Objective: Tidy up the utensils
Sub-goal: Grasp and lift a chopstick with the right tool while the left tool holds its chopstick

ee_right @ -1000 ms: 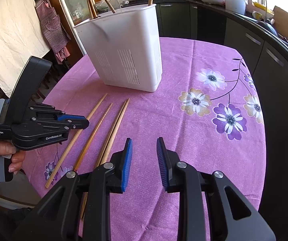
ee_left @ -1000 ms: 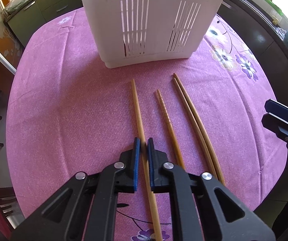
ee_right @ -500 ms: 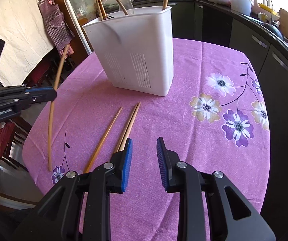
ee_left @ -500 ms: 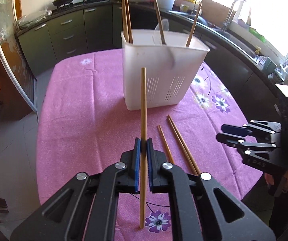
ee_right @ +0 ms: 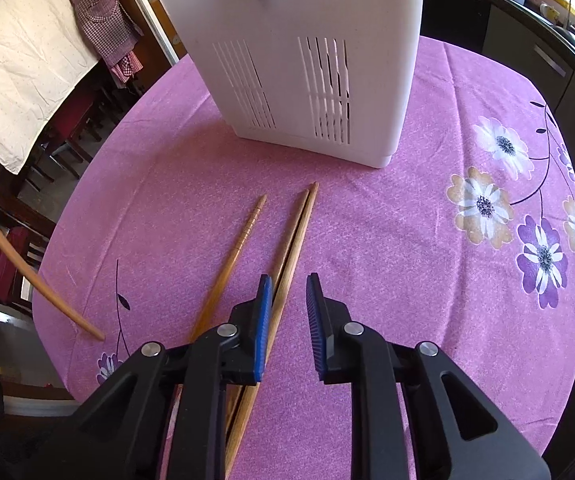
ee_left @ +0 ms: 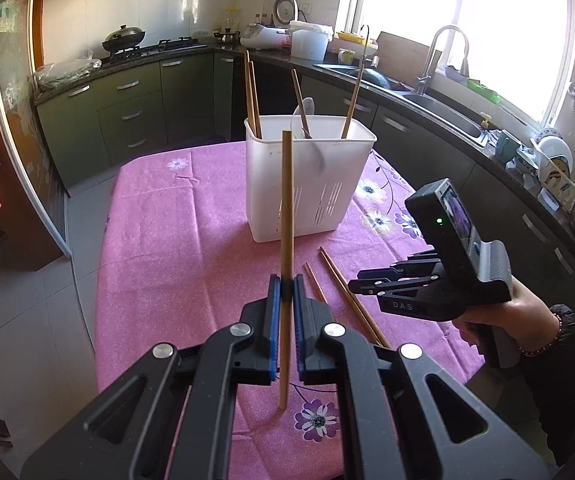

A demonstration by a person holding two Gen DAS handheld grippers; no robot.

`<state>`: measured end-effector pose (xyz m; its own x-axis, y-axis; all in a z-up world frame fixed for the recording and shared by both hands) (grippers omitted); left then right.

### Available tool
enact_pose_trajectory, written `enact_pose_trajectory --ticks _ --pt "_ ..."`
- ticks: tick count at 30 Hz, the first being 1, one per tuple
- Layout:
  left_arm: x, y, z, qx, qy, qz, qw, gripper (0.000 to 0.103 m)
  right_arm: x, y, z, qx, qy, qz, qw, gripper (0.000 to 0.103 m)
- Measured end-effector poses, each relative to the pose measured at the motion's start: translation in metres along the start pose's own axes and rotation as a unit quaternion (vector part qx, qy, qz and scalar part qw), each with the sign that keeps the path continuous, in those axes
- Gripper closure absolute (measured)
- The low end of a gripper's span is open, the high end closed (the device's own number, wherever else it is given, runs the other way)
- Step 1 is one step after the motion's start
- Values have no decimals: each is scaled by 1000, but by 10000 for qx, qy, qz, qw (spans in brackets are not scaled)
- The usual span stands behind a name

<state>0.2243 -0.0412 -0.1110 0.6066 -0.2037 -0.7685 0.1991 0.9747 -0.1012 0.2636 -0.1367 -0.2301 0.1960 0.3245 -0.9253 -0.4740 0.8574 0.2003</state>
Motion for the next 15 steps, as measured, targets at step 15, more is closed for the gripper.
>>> enact_pose_trajectory --ticks 15 --pt "-5 1 -2 17 -65 -29 10000 97 12 7 5 -80 164 -364 9992 86"
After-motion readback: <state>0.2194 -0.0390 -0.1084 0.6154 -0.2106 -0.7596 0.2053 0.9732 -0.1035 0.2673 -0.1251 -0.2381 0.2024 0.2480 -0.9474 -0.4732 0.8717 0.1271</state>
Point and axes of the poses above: each gripper's, at about its wrist camera, not at the fingertips, and x roughly the way its jaws point, y to its left, z to its top, the point moved 10 cm from there along x, roughly the way its jaws point, and after that the axes turned 4 degrees about y, right-handed, at the moved point
